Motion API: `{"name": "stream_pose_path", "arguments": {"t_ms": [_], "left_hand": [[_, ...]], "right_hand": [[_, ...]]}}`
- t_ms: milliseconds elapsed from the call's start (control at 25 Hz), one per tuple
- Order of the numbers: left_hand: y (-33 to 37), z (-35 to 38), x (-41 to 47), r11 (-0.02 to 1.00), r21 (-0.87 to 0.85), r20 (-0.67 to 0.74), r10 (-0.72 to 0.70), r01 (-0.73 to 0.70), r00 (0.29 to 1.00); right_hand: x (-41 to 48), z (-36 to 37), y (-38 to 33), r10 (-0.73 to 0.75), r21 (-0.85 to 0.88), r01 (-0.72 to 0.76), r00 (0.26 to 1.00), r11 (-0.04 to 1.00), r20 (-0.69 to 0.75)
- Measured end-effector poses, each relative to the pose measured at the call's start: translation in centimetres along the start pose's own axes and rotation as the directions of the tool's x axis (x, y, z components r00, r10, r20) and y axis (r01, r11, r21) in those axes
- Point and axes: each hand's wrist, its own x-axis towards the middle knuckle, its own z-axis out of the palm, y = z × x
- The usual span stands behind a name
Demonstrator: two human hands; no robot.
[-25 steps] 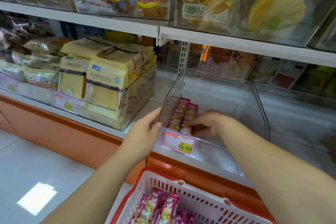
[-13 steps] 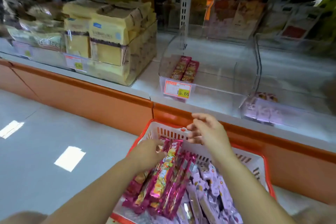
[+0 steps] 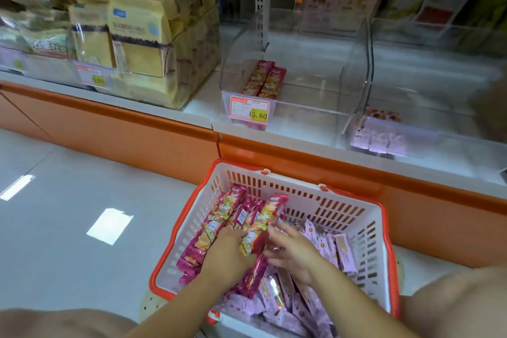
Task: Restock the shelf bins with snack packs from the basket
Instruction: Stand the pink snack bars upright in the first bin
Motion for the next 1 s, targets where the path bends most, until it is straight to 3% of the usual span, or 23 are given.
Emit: {"name": "stream_pose_path", "arguments": {"t_ms": [160,240,360,600,720,800,880,1000], "left_hand": [[0.5,0.0,-1.4,0.975,-0.21,0.025,0.074,-0.067,0.997],[0.3,-1.0,-1.7,0.894,-0.445,0.139,0.019,0.045,0.99],[0.1,-2.3,-2.2,0.682,-0.687,0.343,0.003,0.248,0.94],[-0.3,-2.4,-2.2,0.631,-0.739,0.324,0.024,0.237,0.946],[-0.4,-2.7,-2.3,0.606,-0.772,0.271,0.037,0.194,0.962],[0.7,-4.4,-2.1,0.589,-0.799,0.211,0.089,0.119,0.973],[2.8,-7.7,-1.4,0.582,-0.813,0.145,0.189,0.008,0.971],[7.3,-15.2,-0.7,0.559,-0.797,-0.015,0.359,-0.228,0.933]], "right_hand": [[0.1,0.7,-1.0,-0.096,0.172,0.102,0.994,0.98,-0.043],[0.1,0.4,-1.3,-0.126,0.171,0.13,0.991,0.977,-0.034],[0.2,-0.3,-1.5,-0.166,0.183,0.161,0.986,0.97,0.014],[-1.2,0.0,-2.6,-0.266,0.151,0.254,0.962,0.955,0.062],[-3.3,0.9,-4.2,-0.346,0.013,0.347,0.932,0.938,0.106],[-5.7,1.9,-6.4,-0.451,-0.156,0.466,0.884,0.871,0.12],[-8.6,3.0,-10.2,-0.611,-0.304,0.61,0.785,0.731,0.105],[-12.1,3.5,-18.1,-0.782,-0.296,0.747,0.623,0.595,0.001]]}}
